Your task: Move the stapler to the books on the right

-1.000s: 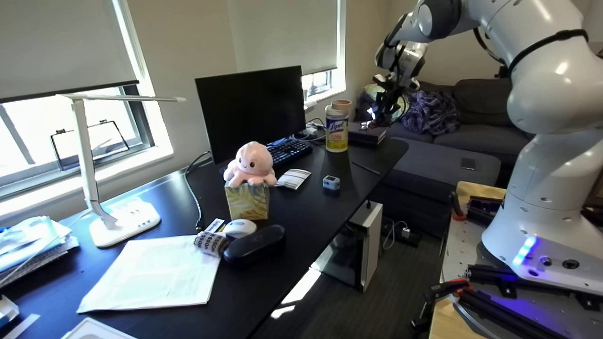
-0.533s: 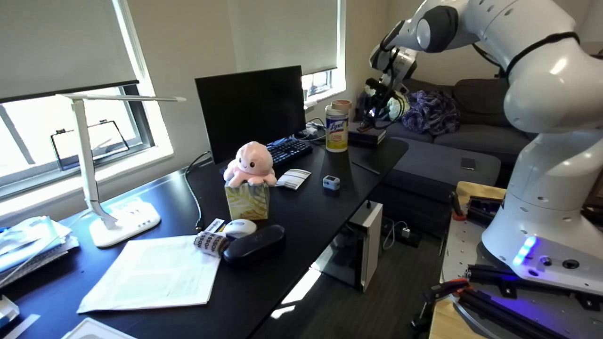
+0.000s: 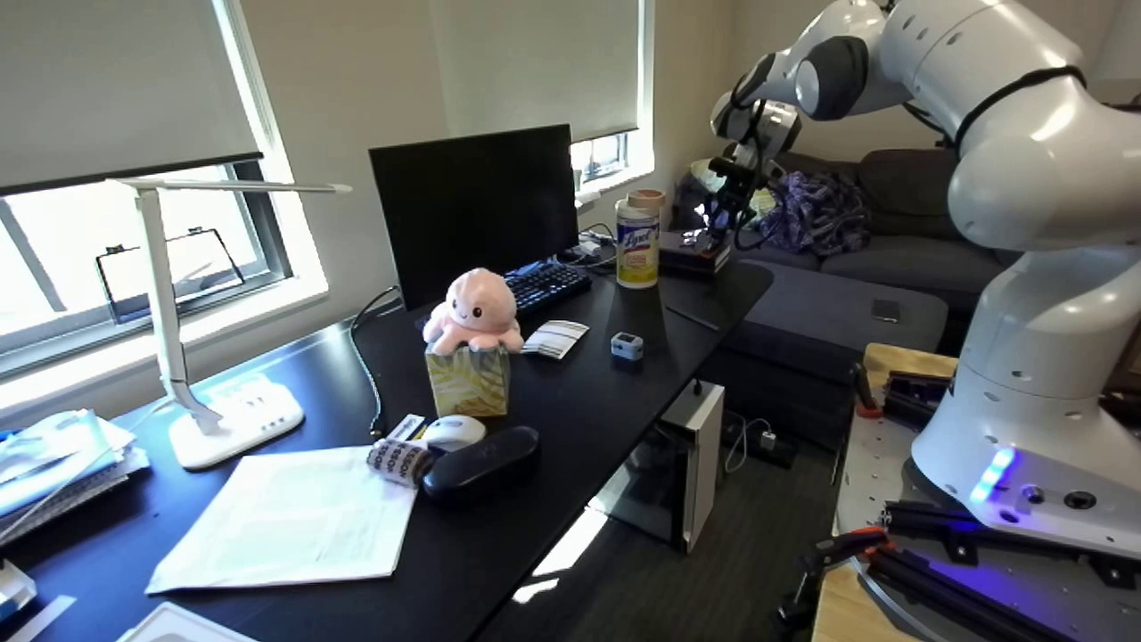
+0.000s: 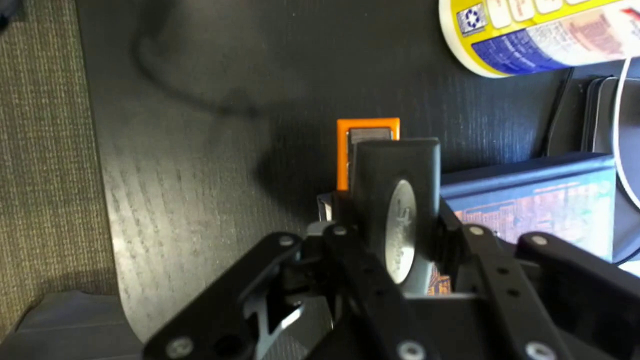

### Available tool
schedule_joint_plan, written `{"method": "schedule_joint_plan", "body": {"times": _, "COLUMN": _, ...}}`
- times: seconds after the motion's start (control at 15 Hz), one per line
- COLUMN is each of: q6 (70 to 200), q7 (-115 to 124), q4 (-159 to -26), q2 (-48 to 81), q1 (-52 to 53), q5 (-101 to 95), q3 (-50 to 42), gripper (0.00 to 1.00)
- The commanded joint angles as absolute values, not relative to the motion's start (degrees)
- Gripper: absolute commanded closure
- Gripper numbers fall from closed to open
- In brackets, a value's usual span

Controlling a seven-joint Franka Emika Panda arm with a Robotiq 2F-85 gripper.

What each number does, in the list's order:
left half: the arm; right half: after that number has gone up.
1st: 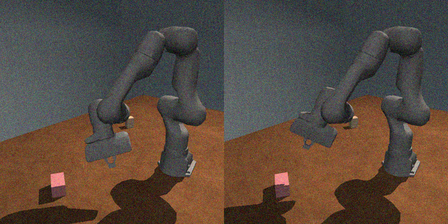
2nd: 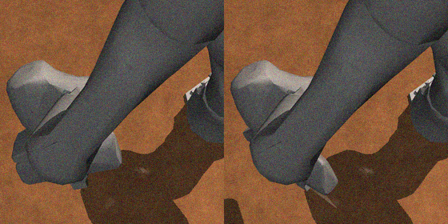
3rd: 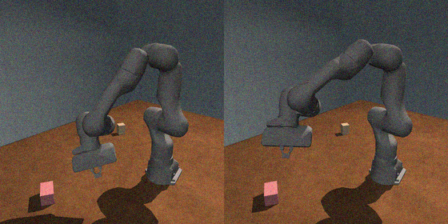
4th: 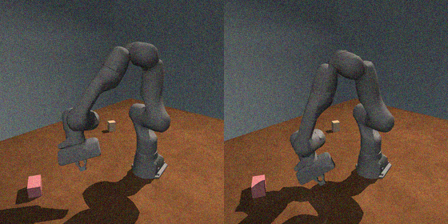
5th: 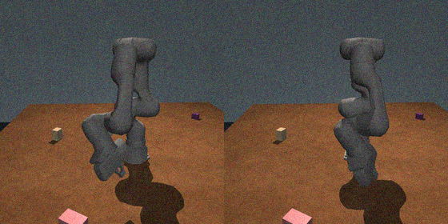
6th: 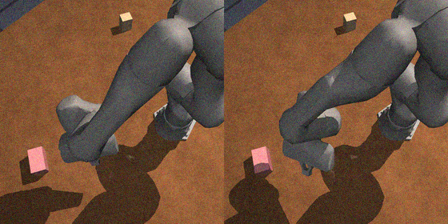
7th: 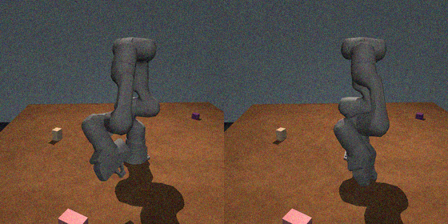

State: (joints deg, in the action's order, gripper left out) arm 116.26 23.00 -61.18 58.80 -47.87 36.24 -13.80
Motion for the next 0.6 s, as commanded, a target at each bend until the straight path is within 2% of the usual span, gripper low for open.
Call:
{"method": "schedule_joint_plan", "body": {"times": 0.0, "q6": 116.0, "q7": 21.1, "q4": -55.0, "q2": 61.5, "q1": -49.9, "q5": 32.6, "q3": -11.5, "gripper": 0.88}}
{"method": "schedule_joint_plan", "body": {"times": 0.53, "q6": 115.6, "q7": 21.8, "q4": -48.6, "q2": 65.1, "q1": -51.0, "q5": 28.0, "q3": -8.5, "gripper": 0.88}}
